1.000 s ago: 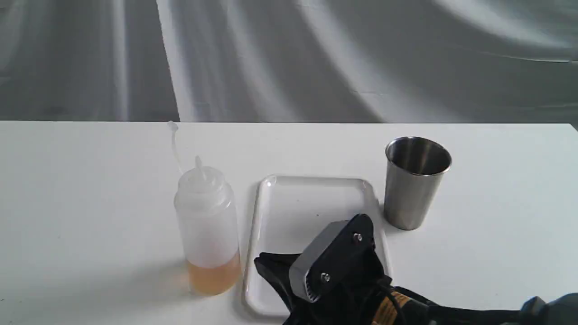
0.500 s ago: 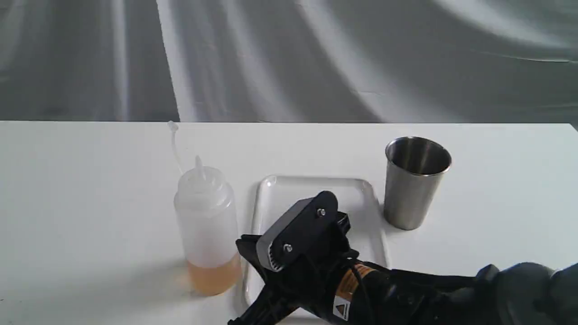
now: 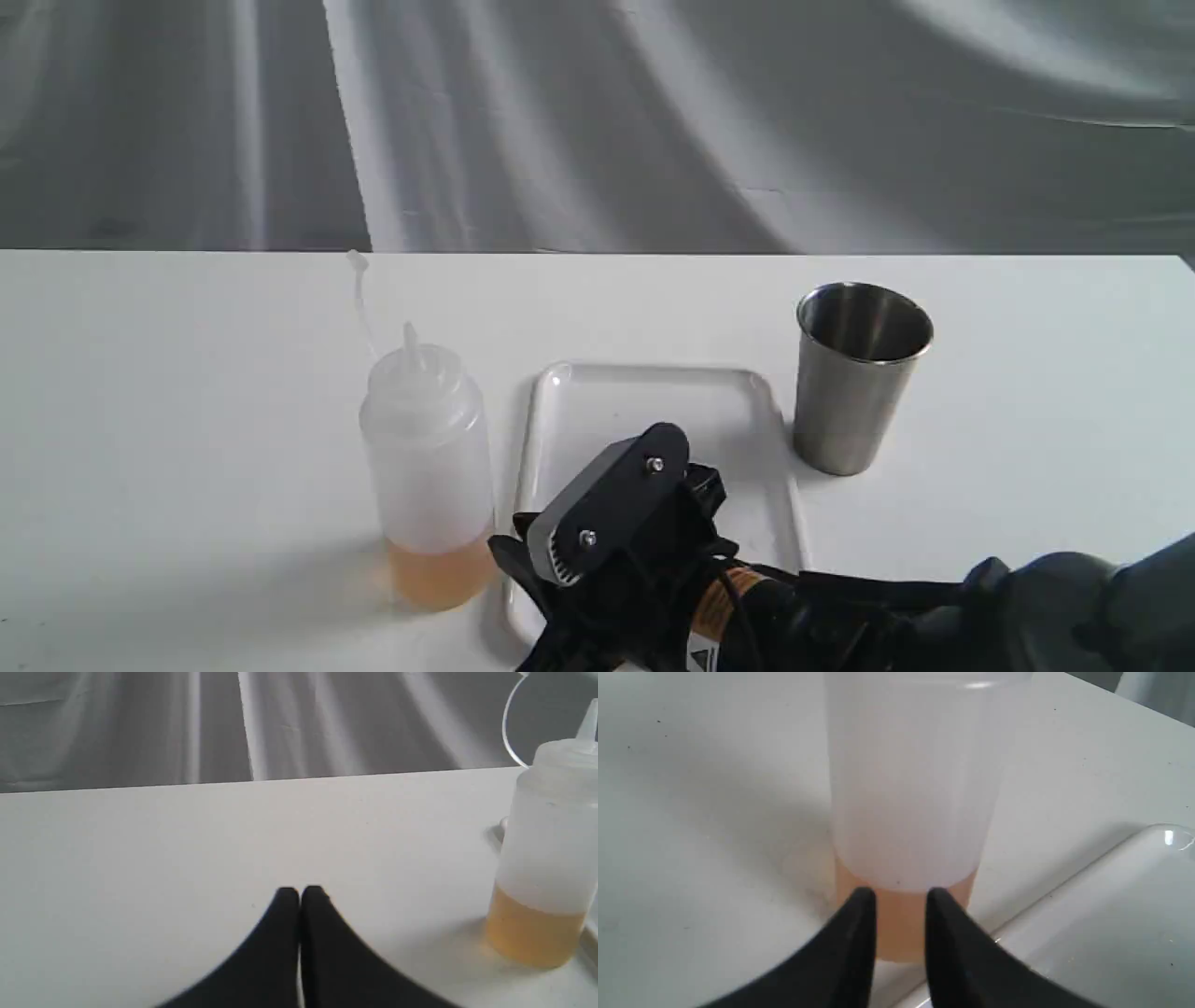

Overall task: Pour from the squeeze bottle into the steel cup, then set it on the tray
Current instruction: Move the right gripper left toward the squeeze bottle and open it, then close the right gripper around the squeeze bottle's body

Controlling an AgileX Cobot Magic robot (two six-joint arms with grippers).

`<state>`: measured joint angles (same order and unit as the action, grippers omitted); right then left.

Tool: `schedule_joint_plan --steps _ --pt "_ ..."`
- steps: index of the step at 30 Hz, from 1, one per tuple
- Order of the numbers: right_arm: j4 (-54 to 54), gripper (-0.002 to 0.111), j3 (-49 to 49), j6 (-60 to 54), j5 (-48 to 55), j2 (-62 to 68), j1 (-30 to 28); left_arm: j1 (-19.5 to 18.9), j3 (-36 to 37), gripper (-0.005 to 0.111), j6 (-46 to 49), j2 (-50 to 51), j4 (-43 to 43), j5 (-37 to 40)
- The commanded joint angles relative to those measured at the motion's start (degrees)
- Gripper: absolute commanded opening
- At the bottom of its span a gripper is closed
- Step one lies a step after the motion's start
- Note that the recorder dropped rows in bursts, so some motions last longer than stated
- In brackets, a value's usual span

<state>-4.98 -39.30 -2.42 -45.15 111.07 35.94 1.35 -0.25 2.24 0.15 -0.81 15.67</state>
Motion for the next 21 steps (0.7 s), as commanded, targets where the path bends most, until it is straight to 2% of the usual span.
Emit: schedule_joint_plan --steps 1,3,7,21 --pt "0.08 0.048 -0.19 -0.35 0.02 -0.14 0.09 -0.09 0.25 0.0 -0.14 -0.15 -0.06 -0.43" --pt "-0.36 0.069 -0.19 -0.35 0.02 -0.14 0.09 -0.09 0.25 0.0 -0.14 -0.15 -0.06 -0.43" --pt "-0.32 0.089 -0.19 -0.35 0.02 -0.14 0.09 -0.09 0.25 0.0 -0.14 -0.15 -0.06 -0.43" --pt "0.47 0.091 -0.82 -0.35 -0.1 -0.14 0.09 -0.09 0.25 0.0 -0.1 -0.15 -0.06 -0.43"
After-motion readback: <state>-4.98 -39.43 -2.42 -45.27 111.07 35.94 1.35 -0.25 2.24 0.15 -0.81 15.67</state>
